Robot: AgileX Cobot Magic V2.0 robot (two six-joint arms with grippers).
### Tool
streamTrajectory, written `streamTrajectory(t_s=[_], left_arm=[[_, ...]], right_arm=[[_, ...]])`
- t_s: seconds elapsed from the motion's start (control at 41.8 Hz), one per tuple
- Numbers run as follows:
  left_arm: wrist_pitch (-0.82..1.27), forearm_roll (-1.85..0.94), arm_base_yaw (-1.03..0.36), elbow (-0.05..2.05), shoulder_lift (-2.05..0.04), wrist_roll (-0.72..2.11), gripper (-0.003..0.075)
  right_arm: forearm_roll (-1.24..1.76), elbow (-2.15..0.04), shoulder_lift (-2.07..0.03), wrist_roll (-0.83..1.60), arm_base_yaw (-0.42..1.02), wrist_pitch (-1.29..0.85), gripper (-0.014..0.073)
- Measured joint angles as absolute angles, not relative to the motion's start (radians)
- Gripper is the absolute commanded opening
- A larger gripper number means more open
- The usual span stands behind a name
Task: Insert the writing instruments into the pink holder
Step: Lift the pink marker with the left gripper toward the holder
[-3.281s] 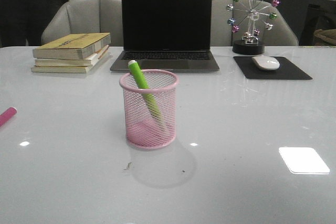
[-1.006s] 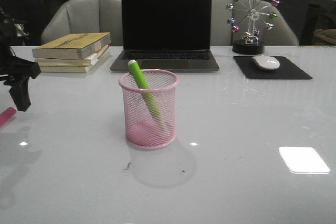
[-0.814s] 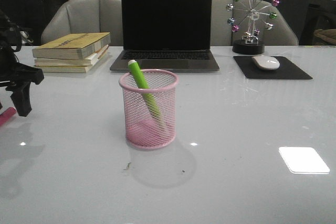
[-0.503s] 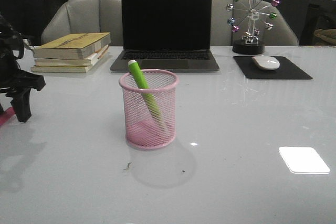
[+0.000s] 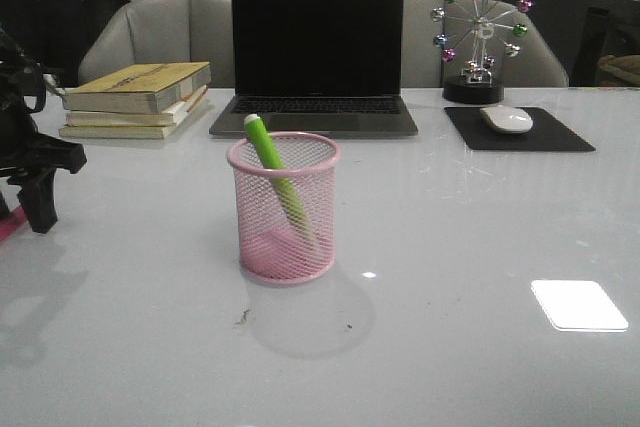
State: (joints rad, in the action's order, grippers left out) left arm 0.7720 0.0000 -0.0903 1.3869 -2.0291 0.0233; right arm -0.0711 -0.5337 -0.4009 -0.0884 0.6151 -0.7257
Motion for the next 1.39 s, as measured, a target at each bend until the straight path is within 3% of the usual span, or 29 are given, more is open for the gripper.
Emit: streamTrajectory(t_s=[0.263, 0.527, 0.766, 1.221, 1.389], left_arm=[[0.772, 0.0, -0.09, 1.387, -2.029, 0.023, 0.0089], [0.772, 0.0, -0.09, 1.387, -2.024, 0.023, 0.0091], [0.684, 0.0, -0.122, 1.32, -1.832, 0.025, 0.0091], [0.317, -0.028, -0.371, 1.041, -1.373, 0.029, 0.0091], [0.033, -0.068, -0.485, 0.927, -1.315, 0.029, 0.0091]], right_arm=[[-0.071, -0.534, -0.401, -0.088, 0.615, -0.726, 0.0428], [-0.071, -0.534, -0.401, -0.088, 0.615, -0.726, 0.0428], [-0.071, -0.534, -0.401, -0.088, 0.615, -0.727, 0.0428], [-0.071, -0.534, -0.401, -0.088, 0.615, -0.727, 0.0428], [-0.071, -0.534, -0.401, -0.088, 0.615, -0.727, 0.0428]])
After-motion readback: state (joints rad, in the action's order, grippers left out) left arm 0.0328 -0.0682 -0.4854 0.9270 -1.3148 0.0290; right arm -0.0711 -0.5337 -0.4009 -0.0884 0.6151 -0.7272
